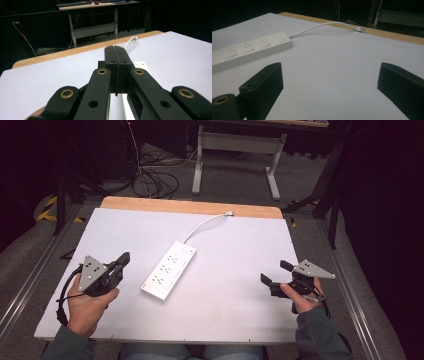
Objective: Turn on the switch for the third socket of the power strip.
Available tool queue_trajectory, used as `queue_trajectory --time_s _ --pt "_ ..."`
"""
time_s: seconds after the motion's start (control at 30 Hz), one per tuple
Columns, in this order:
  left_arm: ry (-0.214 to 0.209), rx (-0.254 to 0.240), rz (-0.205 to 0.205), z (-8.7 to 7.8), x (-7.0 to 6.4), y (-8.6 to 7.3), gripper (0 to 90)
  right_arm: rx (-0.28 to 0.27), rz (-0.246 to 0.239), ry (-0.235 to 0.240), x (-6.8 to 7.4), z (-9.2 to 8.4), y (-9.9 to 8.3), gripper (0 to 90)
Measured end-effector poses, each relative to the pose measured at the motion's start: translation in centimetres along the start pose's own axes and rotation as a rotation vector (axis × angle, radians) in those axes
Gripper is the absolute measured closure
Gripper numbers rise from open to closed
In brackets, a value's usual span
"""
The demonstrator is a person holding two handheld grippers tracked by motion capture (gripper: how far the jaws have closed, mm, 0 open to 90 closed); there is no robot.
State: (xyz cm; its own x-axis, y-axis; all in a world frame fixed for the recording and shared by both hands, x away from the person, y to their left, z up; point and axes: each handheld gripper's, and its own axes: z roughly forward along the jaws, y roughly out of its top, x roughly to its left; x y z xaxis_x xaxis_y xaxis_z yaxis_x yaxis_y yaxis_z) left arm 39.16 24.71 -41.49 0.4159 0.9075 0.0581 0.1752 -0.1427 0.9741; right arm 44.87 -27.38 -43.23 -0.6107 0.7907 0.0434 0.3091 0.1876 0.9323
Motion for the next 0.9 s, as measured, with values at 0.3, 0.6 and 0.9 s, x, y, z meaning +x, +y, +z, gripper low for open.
queue_trajectory --time_s 0.3,0.6,0.9 --pt "-0.042 0.034 0.025 0.9 -0.8 0.0 90.0 0.001 -0.001 0.0 0.0 0.0 0.0 6.8" --pt "-0.079 0.058 0.043 1.9 -1.7 -0.1 90.0 0.004 0.002 -0.003 0.0 0.1 0.0 6.8" --pt "-0.132 0.095 0.073 2.6 -2.5 -0.3 90.0 0.002 0.002 -0.003 0.0 0.0 0.0 6.8"
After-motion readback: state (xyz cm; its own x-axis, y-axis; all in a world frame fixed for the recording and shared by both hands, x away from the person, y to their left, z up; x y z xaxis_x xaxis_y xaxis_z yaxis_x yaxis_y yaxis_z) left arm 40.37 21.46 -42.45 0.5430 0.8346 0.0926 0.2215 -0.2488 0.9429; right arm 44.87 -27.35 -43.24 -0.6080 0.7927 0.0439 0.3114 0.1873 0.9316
